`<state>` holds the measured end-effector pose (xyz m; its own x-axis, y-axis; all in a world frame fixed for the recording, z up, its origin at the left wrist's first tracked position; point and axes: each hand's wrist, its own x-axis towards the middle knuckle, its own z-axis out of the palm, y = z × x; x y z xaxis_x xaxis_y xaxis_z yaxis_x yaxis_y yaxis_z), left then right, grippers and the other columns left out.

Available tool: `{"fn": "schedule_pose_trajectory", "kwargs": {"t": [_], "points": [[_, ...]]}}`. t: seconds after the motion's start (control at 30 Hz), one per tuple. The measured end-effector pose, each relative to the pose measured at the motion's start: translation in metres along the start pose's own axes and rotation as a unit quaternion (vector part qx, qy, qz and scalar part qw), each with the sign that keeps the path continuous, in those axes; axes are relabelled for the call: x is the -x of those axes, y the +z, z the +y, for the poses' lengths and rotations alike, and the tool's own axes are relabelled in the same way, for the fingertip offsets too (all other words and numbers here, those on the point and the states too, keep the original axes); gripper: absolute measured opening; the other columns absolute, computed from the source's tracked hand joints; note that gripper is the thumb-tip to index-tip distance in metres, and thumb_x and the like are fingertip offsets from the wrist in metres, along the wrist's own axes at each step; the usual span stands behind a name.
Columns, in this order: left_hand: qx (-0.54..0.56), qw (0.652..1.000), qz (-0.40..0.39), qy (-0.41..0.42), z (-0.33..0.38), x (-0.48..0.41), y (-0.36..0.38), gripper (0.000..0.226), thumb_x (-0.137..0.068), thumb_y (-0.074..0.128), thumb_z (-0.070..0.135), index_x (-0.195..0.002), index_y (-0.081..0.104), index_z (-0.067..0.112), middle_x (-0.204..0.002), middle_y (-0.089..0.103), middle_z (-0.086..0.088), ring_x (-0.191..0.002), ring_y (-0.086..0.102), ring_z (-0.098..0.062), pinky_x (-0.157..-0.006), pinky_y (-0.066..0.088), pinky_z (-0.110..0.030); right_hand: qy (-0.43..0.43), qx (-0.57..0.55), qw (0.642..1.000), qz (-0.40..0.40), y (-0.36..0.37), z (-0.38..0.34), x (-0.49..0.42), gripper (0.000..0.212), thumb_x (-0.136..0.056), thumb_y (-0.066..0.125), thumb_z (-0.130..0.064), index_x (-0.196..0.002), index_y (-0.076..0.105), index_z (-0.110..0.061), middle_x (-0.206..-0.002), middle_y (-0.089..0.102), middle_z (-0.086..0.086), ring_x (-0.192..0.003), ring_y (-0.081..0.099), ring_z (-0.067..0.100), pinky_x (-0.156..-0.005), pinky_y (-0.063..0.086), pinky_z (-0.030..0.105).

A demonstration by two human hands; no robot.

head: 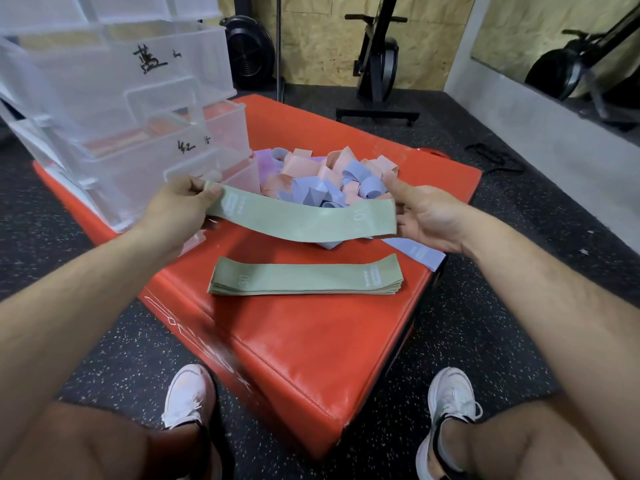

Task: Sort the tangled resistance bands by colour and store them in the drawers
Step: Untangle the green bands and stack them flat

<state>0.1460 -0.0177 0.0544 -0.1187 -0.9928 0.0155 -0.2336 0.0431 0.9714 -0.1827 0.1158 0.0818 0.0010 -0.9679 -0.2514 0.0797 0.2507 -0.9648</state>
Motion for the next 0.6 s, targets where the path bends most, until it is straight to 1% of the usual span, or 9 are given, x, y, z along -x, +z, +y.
{"fn": "schedule_pose_trajectory", "kwargs": {"t": [0.03,0.07,0.13,0.2,0.3,0.4,0.43,0.5,0.6], "points": [[0.000,1.000,0.002,-0.003,0.000,0.001,0.000,0.019,-0.098,0.060,0.020,-0.081,0.055,0.015,-0.083,0.062,-0.010,-0.066,0.059,-0.025,-0.064,0.054,-0.037,0.002,0.020,1.000,-0.009,0.000,0.001,0.000,0.048,-0.079,0.070,-0.038,-0.109,0.068,0.000,-0.106,0.075,0.014,-0.100,0.073,0.025,-0.090,0.059,0.037],[-0.003,1.000,0.003,-0.007,0.000,0.001,-0.001,0.020,-0.098,0.060,0.020,-0.080,0.054,0.016,-0.083,0.061,-0.010,-0.067,0.059,-0.026,-0.066,0.053,-0.040,0.000,0.049,0.999,-0.003,-0.002,0.002,-0.001,0.038,-0.078,0.074,-0.030,-0.103,0.070,-0.002,-0.101,0.076,0.011,-0.096,0.073,0.023,-0.086,0.060,0.033],[-0.008,1.000,0.004,-0.029,-0.001,0.000,-0.003,0.022,-0.097,0.061,0.018,-0.077,0.052,0.017,-0.081,0.058,-0.008,-0.069,0.057,-0.025,-0.071,0.052,-0.042,-0.009,0.126,0.991,0.044,-0.006,0.006,-0.002,0.018,-0.078,0.080,-0.012,-0.093,0.072,-0.005,-0.091,0.075,0.009,-0.087,0.071,0.021,-0.075,0.058,0.027],[-0.022,0.998,-0.010,-0.060,-0.003,-0.001,-0.008,0.023,-0.095,0.063,0.016,-0.075,0.052,0.019,-0.079,0.057,-0.004,-0.071,0.056,-0.022,-0.069,0.050,-0.037,-0.018,0.193,0.976,0.099,-0.010,0.008,-0.001,0.012,-0.083,0.077,-0.002,-0.092,0.071,-0.006,-0.086,0.073,0.011,-0.079,0.070,0.020,-0.065,0.057,0.023],[-0.060,0.992,-0.052,-0.097,-0.006,0.001,-0.009,0.020,-0.091,0.066,0.013,-0.074,0.056,0.019,-0.079,0.058,-0.006,-0.066,0.052,-0.019,-0.062,0.044,-0.029,-0.026,0.281,0.952,0.120,-0.015,0.005,0.008,0.011,-0.091,0.070,-0.002,-0.099,0.068,-0.009,-0.082,0.072,0.012,-0.064,0.069,0.012,-0.055,0.052,0.017],[-0.100,0.987,-0.081,-0.093,-0.010,0.009,-0.004,0.022,-0.088,0.070,0.010,-0.074,0.055,0.018,-0.073,0.056,-0.004,-0.063,0.048,-0.017,-0.057,0.038,-0.027,-0.025,0.412,0.903,0.123,-0.019,0.005,0.012,0.008,-0.094,0.068,-0.011,-0.103,0.067,-0.012,-0.082,0.074,0.012,-0.061,0.070,0.018,-0.049,0.048,0.014],[-0.115,0.986,-0.086,-0.085,-0.010,0.011,-0.002,0.021,-0.087,0.070,0.010,-0.076,0.055,0.018,-0.073,0.057,-0.002,-0.064,0.049,-0.016,-0.057,0.038,-0.027,-0.022,0.437,0.891,0.121,-0.019,0.006,0.013,0.007,-0.094,0.069,-0.013,-0.101,0.068,-0.012,-0.080,0.074,0.011,-0.061,0.070,0.021,-0.048,0.047,0.014],[-0.143,0.983,-0.093,-0.071,-0.011,0.015,-0.002,0.018,-0.087,0.072,0.012,-0.079,0.057,0.018,-0.074,0.060,0.000,-0.066,0.052,-0.015,-0.058,0.040,-0.027,-0.013,0.462,0.880,0.107,-0.019,0.009,0.015,0.010,-0.092,0.072,-0.013,-0.101,0.068,-0.011,-0.076,0.071,0.008,-0.060,0.069,0.021,-0.052,0.049,0.018],[-0.174,0.975,-0.116,-0.075,-0.015,0.018,-0.008,0.016,-0.084,0.076,0.018,-0.083,0.061,0.015,-0.074,0.065,-0.002,-0.067,0.058,-0.017,-0.060,0.042,-0.029,0.020,0.467,0.881,0.072,-0.018,0.012,0.017,0.021,-0.088,0.075,-0.006,-0.104,0.064,-0.014,-0.079,0.068,0.006,-0.063,0.067,0.017,-0.061,0.051,0.025]]}}
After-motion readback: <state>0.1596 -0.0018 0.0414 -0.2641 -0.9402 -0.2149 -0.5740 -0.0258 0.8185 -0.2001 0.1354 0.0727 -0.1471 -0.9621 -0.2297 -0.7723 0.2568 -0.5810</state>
